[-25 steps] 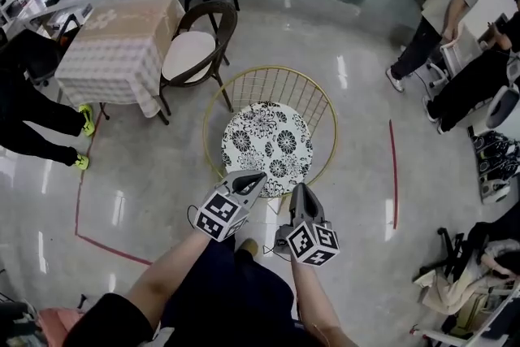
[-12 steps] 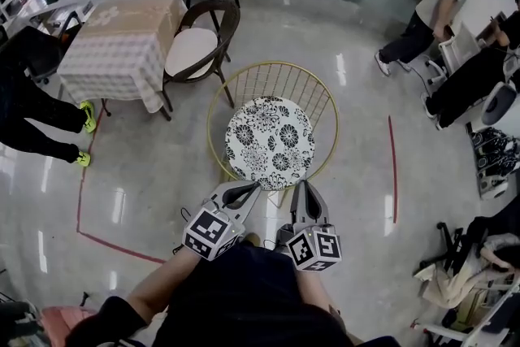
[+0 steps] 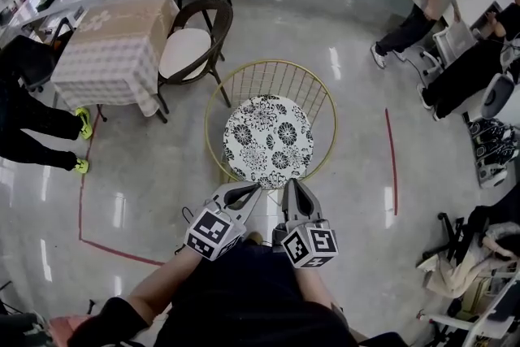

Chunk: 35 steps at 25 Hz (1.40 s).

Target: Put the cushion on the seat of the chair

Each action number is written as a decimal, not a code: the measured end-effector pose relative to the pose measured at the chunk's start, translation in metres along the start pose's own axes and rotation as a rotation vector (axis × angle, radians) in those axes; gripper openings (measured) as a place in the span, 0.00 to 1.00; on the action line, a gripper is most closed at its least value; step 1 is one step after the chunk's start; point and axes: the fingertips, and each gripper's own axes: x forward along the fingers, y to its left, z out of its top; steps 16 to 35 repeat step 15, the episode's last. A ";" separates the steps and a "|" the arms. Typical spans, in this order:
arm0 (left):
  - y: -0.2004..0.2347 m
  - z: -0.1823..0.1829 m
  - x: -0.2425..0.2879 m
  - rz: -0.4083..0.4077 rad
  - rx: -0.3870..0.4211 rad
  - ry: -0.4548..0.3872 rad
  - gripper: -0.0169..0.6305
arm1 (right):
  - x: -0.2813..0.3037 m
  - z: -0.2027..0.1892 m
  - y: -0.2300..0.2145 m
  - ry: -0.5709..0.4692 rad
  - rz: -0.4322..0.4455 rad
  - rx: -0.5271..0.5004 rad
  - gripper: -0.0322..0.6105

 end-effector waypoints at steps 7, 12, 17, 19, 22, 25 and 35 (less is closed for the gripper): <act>0.007 0.002 0.003 -0.019 -0.016 -0.008 0.06 | 0.008 -0.005 0.002 0.022 -0.003 0.012 0.08; 0.014 0.002 0.005 -0.013 -0.022 0.000 0.06 | 0.015 -0.008 0.002 0.035 -0.008 0.028 0.08; 0.019 0.003 0.006 -0.011 -0.029 0.003 0.06 | 0.020 -0.009 0.004 0.046 -0.003 0.029 0.08; 0.019 0.003 0.006 -0.011 -0.029 0.003 0.06 | 0.020 -0.009 0.004 0.046 -0.003 0.029 0.08; 0.019 0.003 0.006 -0.011 -0.029 0.003 0.06 | 0.020 -0.009 0.004 0.046 -0.003 0.029 0.08; 0.019 0.003 0.006 -0.011 -0.029 0.003 0.06 | 0.020 -0.009 0.004 0.046 -0.003 0.029 0.08; 0.019 0.003 0.006 -0.011 -0.029 0.003 0.06 | 0.020 -0.009 0.004 0.046 -0.003 0.029 0.08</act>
